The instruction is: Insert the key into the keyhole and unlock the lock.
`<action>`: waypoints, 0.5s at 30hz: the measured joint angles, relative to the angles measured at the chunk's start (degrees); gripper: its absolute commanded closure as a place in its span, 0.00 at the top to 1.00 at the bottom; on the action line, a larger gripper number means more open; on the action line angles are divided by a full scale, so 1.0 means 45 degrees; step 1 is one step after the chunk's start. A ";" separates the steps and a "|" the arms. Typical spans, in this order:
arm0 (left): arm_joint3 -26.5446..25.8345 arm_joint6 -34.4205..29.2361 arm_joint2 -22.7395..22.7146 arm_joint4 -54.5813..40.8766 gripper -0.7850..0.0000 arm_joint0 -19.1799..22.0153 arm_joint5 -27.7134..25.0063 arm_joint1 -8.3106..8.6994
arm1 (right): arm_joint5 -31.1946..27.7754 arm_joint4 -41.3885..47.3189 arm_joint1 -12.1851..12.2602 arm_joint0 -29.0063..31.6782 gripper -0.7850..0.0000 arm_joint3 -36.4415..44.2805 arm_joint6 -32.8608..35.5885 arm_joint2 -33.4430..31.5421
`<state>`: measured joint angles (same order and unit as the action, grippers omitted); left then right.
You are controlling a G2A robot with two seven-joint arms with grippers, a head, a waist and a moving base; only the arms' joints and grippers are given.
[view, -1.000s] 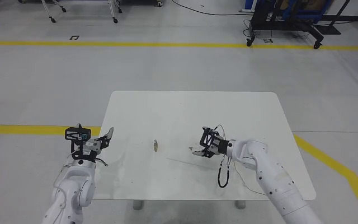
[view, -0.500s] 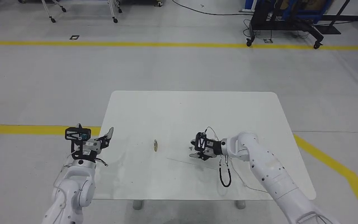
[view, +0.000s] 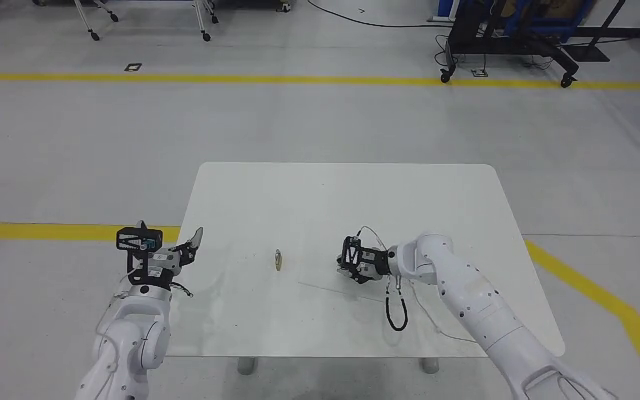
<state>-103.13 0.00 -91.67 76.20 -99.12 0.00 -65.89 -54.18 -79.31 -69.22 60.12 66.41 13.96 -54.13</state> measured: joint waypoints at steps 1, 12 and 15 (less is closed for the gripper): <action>0.0000 0.0000 0.0000 0.0000 1.00 0.0000 0.0000 0.0000 | 0.0005 -0.0006 -0.0007 -0.0030 0.03 -0.0009 0.0035 0.0045; 0.0000 0.0000 0.0000 0.0000 1.00 0.0000 0.0000 0.0000 | 0.0198 -0.0193 0.0043 -0.0092 0.00 0.0175 0.0126 0.0202; 0.0000 0.0000 0.0000 0.0000 1.00 0.0000 0.0000 0.0000 | 0.0181 -0.0330 0.0174 0.0115 0.00 0.0538 -0.0124 -0.0060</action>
<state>-103.13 0.00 -91.67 76.20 -99.12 0.00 -65.89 -53.36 -80.80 -68.44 60.63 68.83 13.40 -54.40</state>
